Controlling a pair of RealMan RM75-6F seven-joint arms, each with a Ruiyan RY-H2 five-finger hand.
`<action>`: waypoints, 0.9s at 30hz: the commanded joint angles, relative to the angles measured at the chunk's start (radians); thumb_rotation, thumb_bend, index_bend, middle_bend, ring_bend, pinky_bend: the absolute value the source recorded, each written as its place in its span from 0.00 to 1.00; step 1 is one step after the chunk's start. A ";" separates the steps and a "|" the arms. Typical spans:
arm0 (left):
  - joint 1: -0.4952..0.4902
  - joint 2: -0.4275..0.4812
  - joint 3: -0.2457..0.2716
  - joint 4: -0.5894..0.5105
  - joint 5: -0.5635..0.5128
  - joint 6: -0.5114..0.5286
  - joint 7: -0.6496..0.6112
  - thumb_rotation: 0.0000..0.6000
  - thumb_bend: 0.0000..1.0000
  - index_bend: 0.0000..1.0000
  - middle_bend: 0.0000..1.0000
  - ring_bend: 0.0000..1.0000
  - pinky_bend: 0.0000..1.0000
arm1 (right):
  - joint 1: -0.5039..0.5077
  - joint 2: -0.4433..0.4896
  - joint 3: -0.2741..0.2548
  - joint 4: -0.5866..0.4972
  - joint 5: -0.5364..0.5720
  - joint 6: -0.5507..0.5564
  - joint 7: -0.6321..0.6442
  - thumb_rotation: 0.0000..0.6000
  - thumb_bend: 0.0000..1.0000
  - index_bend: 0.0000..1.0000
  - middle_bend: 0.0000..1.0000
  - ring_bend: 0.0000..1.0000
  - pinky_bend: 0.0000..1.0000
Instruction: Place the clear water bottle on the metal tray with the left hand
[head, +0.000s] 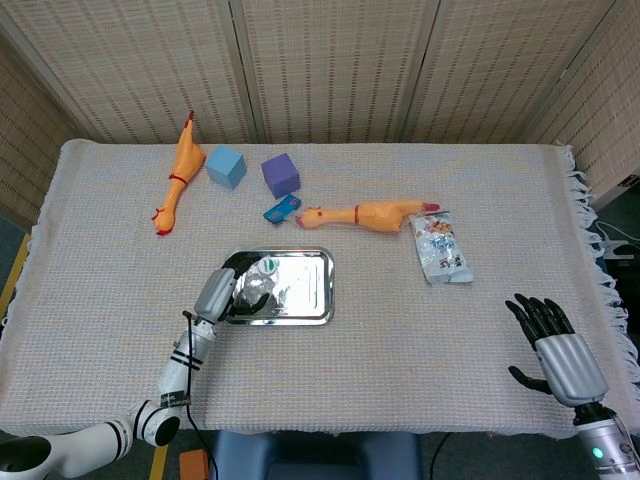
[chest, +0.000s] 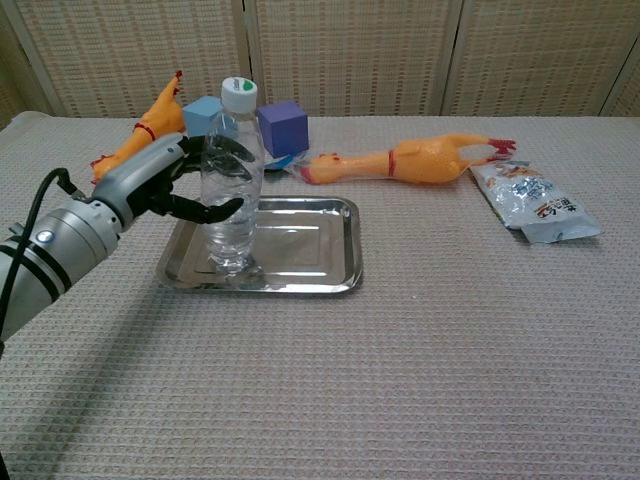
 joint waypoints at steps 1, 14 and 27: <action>0.001 0.002 0.002 -0.003 -0.006 -0.005 0.002 1.00 0.58 0.36 0.34 0.19 0.10 | -0.002 0.002 -0.001 -0.001 -0.004 0.005 0.003 1.00 0.11 0.00 0.00 0.00 0.00; 0.003 0.042 0.008 -0.043 -0.040 -0.063 -0.018 1.00 0.41 0.00 0.01 0.00 0.04 | -0.009 0.006 -0.003 -0.006 -0.009 0.017 0.004 1.00 0.11 0.00 0.00 0.00 0.00; 0.011 0.092 0.013 -0.118 -0.065 -0.106 -0.051 1.00 0.37 0.00 0.00 0.00 0.02 | -0.015 0.000 -0.004 -0.001 -0.024 0.036 0.000 1.00 0.18 0.00 0.00 0.00 0.00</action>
